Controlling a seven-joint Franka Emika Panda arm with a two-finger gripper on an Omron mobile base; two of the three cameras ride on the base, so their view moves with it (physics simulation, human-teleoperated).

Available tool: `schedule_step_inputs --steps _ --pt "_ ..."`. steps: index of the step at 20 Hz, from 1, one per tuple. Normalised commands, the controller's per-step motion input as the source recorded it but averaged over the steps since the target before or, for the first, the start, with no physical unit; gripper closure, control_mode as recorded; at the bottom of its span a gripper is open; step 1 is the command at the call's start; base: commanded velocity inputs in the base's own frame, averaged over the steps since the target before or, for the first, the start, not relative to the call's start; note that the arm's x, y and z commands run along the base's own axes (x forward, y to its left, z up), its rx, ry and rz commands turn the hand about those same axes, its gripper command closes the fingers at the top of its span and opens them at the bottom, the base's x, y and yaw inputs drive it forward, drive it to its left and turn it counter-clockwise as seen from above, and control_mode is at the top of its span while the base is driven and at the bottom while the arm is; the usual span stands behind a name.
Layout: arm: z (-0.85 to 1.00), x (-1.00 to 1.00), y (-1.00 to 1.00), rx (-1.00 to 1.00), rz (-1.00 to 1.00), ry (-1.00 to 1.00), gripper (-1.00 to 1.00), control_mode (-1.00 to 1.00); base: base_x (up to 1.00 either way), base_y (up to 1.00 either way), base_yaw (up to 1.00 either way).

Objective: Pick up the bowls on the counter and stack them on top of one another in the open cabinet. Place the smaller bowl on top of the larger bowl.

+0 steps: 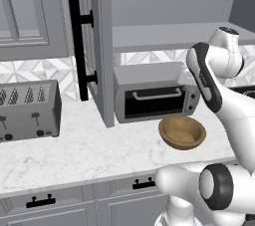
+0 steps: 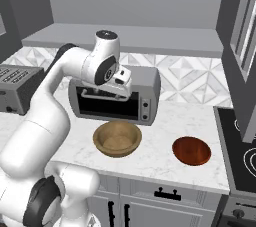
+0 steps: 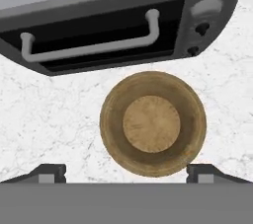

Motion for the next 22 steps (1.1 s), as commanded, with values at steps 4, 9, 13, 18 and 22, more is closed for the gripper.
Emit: schedule_step_inputs --steps 4,9,13,18,22 --pt "-0.11 -0.13 -1.00 0.03 -0.24 0.00 -1.00 -1.00 0.00 0.00 0.00" --pt "-0.16 -0.20 -1.00 0.00 -0.32 0.00 -1.00 -1.00 0.00 0.00 0.00" --pt "-0.46 -0.43 -1.00 0.00 -0.49 0.00 -1.00 -1.00 0.00 0.00 0.00" --pt "-0.47 -0.30 -1.00 0.04 -0.50 0.00 -1.00 -1.00 0.00 0.00 0.00" --pt "-0.63 -0.02 -1.00 0.09 -0.47 0.04 -1.00 -1.00 0.00 0.00 0.00"
